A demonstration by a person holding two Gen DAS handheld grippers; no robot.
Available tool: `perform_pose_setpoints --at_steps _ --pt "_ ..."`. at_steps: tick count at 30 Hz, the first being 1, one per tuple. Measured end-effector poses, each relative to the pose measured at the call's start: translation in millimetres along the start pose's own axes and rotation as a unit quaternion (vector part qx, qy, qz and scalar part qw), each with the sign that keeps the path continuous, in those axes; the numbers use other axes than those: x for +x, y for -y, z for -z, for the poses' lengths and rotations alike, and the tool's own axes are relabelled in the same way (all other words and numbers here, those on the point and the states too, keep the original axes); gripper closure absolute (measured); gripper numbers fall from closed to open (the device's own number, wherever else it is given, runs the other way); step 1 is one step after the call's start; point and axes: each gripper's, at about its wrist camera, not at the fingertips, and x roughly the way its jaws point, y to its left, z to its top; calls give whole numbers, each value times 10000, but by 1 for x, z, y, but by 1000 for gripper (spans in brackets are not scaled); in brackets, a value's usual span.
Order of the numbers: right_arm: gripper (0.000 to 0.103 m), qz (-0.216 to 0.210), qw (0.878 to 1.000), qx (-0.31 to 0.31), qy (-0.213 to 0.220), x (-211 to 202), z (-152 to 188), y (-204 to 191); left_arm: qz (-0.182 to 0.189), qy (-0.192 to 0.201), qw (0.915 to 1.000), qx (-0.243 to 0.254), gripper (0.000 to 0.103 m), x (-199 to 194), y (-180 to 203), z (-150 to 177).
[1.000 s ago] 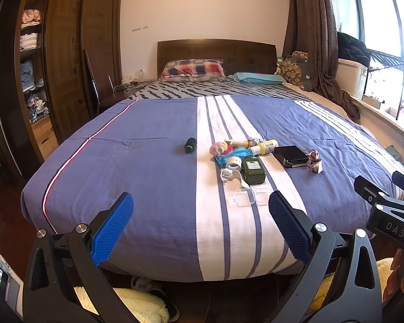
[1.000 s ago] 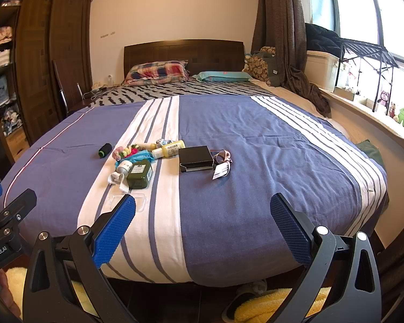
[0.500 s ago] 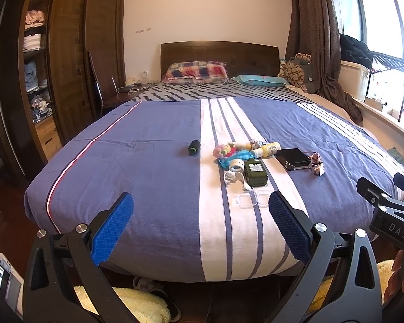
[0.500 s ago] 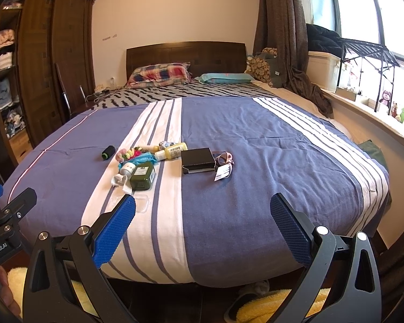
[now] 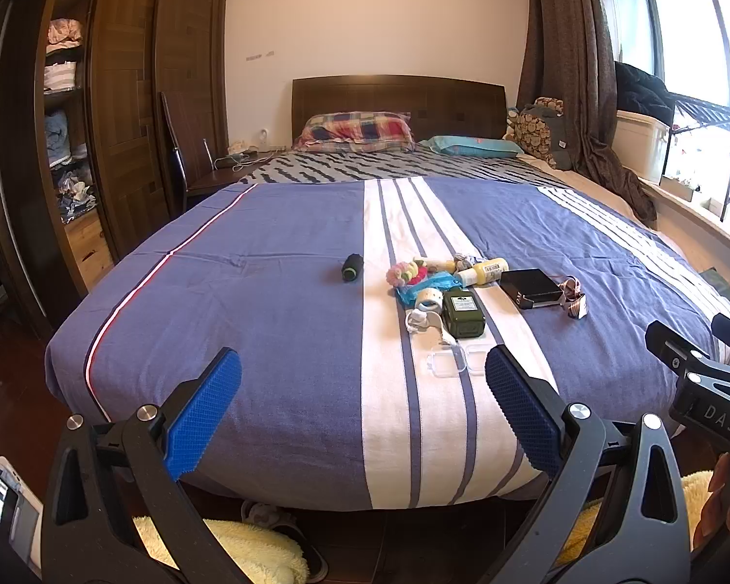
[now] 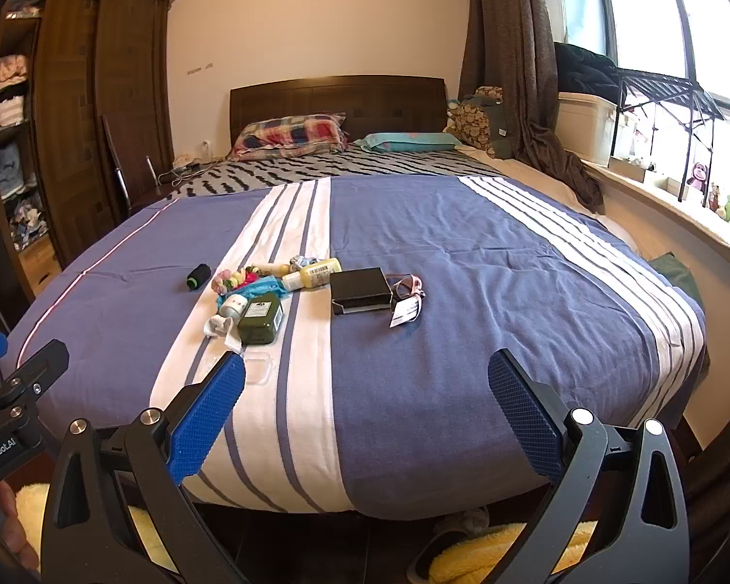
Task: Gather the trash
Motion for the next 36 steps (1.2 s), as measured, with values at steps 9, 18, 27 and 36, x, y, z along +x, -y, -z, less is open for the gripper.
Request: perform_pose_setpoints --at_steps 9,18,27,36 --pt "3 -39 10000 6 17 -2 -1 0 -12 17 10000 7 8 -1 0 -1" --pt "3 -57 10000 -10 13 -1 -3 -1 -27 30 10000 2 8 -1 -1 -3" --pt "3 -58 10000 -13 8 -1 -4 -1 -42 55 10000 -18 8 -1 -2 -6" --pt "3 -64 10000 -36 3 0 -6 -3 -51 63 10000 -32 8 0 -4 -7"
